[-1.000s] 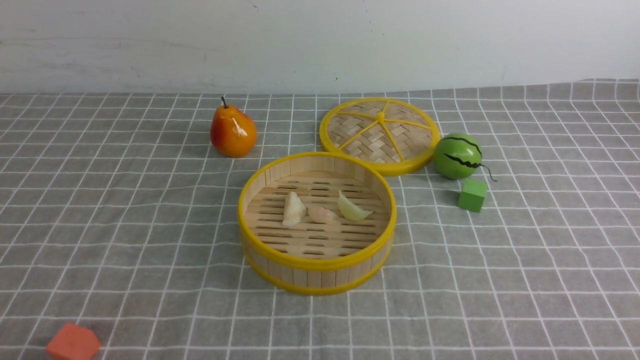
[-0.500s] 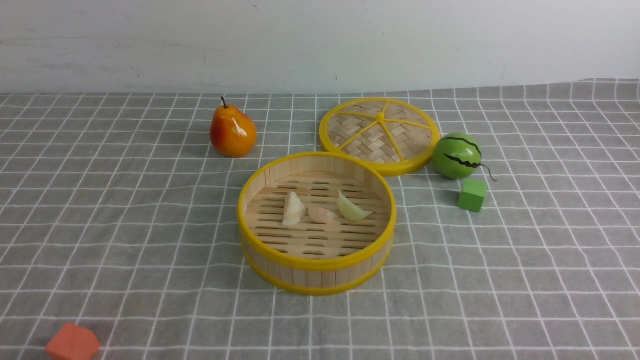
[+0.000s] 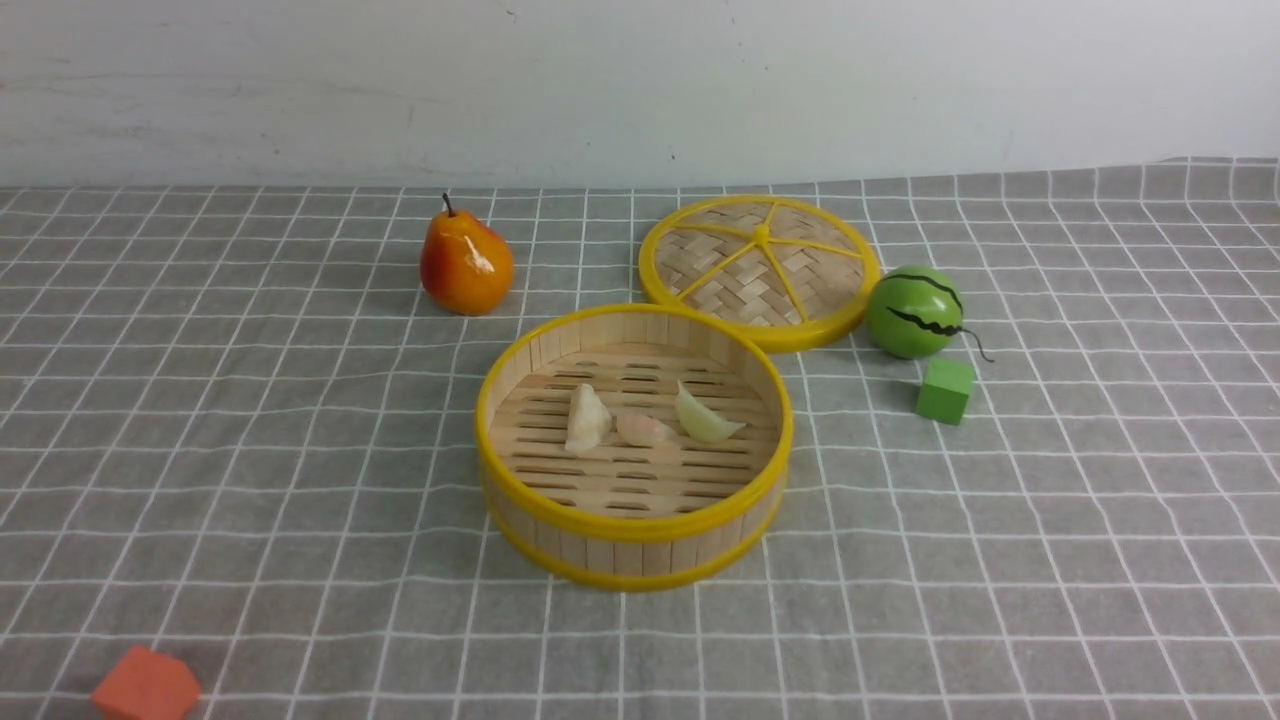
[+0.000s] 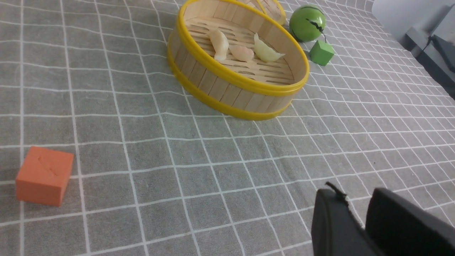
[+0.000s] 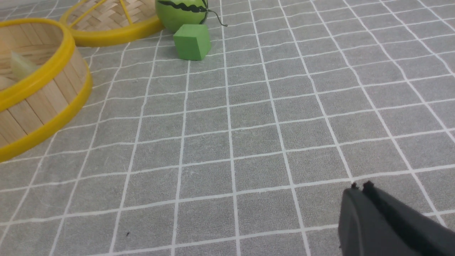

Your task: Put the dumplings into the steamer on the table with the grey tablecloth.

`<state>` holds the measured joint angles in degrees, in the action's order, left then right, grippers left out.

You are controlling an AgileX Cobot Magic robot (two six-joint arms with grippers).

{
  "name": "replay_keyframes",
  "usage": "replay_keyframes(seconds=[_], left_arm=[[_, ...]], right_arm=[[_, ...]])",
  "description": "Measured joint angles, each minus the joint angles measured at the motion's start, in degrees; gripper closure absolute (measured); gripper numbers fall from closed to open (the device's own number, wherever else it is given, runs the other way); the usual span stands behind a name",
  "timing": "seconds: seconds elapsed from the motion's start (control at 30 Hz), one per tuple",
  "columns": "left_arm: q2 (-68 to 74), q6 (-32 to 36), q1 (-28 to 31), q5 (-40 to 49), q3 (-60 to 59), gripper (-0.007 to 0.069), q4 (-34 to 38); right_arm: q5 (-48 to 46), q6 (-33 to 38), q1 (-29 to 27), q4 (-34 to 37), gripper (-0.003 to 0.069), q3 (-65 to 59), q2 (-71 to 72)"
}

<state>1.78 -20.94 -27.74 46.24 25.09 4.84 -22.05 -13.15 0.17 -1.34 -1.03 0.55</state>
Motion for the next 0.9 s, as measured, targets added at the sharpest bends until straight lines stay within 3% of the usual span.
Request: replay_keyframes(seconds=[0.2,0.3,0.4,0.43,0.5,0.53,0.57,0.67,0.8,0.9], left_arm=[[0.0,0.0,0.0,-0.2,0.0,0.0475,-0.7],[0.0,0.0,0.0,-4.5,-1.9,0.0486,-1.1],[0.0,0.0,0.5,-11.4,-4.4,0.0544,-2.2],[0.0,0.0,1.9,-18.2,-7.0,0.0618,-3.0],[-0.2,0.0,3.7,-22.7,-8.5,0.0639,-3.4],[-0.6,0.0,7.4,-27.7,-11.4,0.0638,-3.6],[-0.6,0.0,7.4,-28.3,-11.7,0.0638,-3.6],[-0.6,0.0,16.5,-34.5,-16.8,0.0638,-3.8],[-0.6,0.0,26.6,-35.5,-21.4,0.0638,-4.0],[-0.6,0.0,30.4,-36.1,-24.4,0.0638,-4.8]], right_arm=[[0.0,0.0,0.0,0.0,0.0666,0.0,0.0],[0.0,0.0,0.0,0.0,0.0662,0.0,0.0],[0.0,0.0,0.0,0.0,0.0661,0.0,0.0],[0.0,0.0,0.0,0.0,0.0659,0.0,0.0],[0.0,0.0,0.0,0.0,0.0659,0.0,0.0],[0.0,0.0,0.0,0.0,0.0657,0.0,0.0],[0.0,0.0,0.0,0.0,0.0657,0.0,0.0],[0.0,0.0,0.0,0.0,0.0652,0.0,0.0],[0.0,0.0,0.0,0.0,0.0648,0.0,0.0],[0.0,0.0,0.0,0.0,0.0643,0.0,0.0]])
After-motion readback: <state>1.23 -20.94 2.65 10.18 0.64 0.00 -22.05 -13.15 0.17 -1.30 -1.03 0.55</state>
